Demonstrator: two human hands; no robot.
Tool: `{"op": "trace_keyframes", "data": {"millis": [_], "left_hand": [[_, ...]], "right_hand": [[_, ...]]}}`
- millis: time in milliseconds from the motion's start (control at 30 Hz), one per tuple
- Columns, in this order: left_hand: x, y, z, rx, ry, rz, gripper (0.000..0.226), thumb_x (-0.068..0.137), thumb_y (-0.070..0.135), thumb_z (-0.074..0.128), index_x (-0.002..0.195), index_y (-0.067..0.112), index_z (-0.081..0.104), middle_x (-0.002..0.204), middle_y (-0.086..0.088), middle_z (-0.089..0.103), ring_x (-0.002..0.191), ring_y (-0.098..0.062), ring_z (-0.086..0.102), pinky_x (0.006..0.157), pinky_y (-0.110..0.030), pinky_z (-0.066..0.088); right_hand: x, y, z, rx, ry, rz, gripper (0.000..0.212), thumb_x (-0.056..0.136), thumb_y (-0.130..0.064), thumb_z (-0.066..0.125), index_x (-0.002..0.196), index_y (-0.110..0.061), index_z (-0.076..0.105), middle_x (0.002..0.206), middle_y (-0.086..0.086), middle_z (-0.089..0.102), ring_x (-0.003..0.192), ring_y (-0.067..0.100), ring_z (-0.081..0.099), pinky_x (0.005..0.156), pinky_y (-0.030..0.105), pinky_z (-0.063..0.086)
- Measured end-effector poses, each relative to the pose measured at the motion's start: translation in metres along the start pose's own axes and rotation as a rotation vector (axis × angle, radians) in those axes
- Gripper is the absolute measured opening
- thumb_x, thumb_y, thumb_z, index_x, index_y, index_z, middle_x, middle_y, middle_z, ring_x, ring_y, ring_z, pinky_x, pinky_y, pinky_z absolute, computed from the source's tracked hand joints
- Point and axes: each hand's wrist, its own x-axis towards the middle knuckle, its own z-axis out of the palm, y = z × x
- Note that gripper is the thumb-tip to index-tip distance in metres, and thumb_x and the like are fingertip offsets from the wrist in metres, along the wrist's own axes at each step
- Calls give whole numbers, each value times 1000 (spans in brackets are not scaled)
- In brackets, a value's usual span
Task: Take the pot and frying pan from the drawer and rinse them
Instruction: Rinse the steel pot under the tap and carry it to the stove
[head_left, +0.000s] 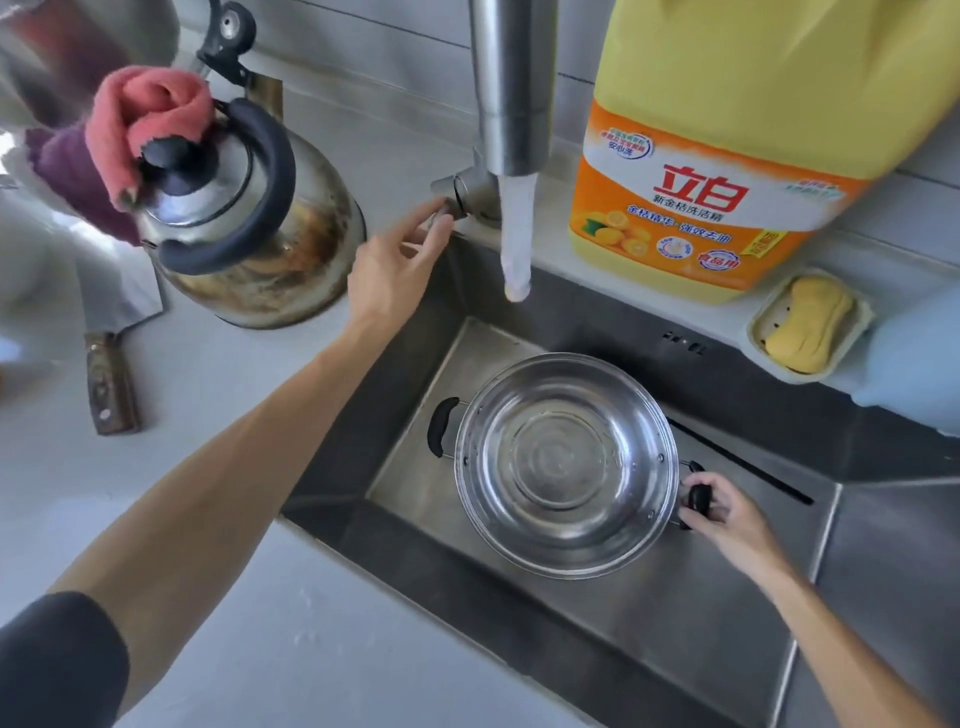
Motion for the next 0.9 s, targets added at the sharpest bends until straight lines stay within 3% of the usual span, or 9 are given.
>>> {"op": "trace_keyframes", "data": {"millis": [100, 167, 300, 367, 467, 533, 633, 767, 900], "left_hand": [[-37, -21, 1, -20, -46, 40, 44, 91, 45, 54, 131, 27, 51, 93, 8, 63, 69, -1, 57, 64, -20, 51], [-76, -40, 2, 150, -146, 93, 45, 87, 44, 59, 130, 33, 47, 101, 8, 61, 77, -6, 60, 69, -25, 52], [-114, -95, 18, 457, -621, -195, 45, 88, 26, 57, 131, 31, 45, 136, -9, 45, 110, -26, 57, 92, -39, 46], [-108, -109, 26, 340, -712, -319, 32, 89, 15, 54, 118, 29, 52, 120, -12, 56, 101, -21, 59, 89, -33, 43], [-97, -111, 33, 238, -693, -239, 18, 92, 10, 53, 105, 20, 63, 79, -2, 61, 67, -3, 54, 71, -23, 40], [-92, -102, 32, 251, -695, -172, 20, 91, 11, 55, 106, 20, 64, 80, -7, 66, 68, -11, 57, 64, -16, 42], [-93, -70, 16, 312, -646, -78, 23, 85, 17, 55, 98, 32, 66, 74, 1, 67, 70, -19, 63, 70, -29, 49], [-99, -35, -17, 426, -640, -39, 16, 81, 33, 54, 85, 43, 65, 73, 17, 64, 70, -6, 61, 66, -29, 47], [-105, -64, -30, 397, -944, -245, 17, 84, 26, 58, 75, 37, 67, 77, 9, 73, 73, -7, 68, 78, -31, 53]], "right_hand": [[0, 2, 0, -17, 14, -9, 35, 80, 3, 67, 89, -30, 58, 100, 9, 65, 73, 15, 64, 59, 7, 48], [0, 3, 0, -31, 19, -6, 35, 80, 2, 67, 89, -30, 58, 98, 9, 65, 70, 12, 64, 60, 9, 50], [3, 9, -1, -44, 16, -7, 43, 79, 0, 69, 82, -41, 58, 97, 7, 65, 64, 5, 66, 76, 33, 57], [4, 10, 0, -34, 25, -4, 45, 80, 1, 68, 80, -43, 58, 98, 5, 64, 69, 11, 65, 74, 34, 57], [5, 9, 4, 29, 31, 7, 44, 82, 7, 62, 82, -37, 57, 100, 7, 61, 73, 17, 59, 60, 19, 55], [4, 12, 7, 79, 31, 53, 38, 83, 10, 59, 85, -28, 54, 103, 10, 60, 73, 16, 57, 56, 14, 53], [-5, 16, 12, 175, -17, 140, 36, 83, 12, 55, 87, -23, 56, 99, 16, 62, 73, 17, 58, 54, 15, 51], [-23, 7, 5, 248, -178, 194, 30, 85, 5, 56, 98, -20, 65, 105, 21, 67, 82, 22, 62, 75, 30, 50], [-34, -41, -32, 160, -128, 79, 33, 87, -5, 60, 83, -35, 73, 86, 6, 67, 69, 11, 56, 59, 17, 43]]}}
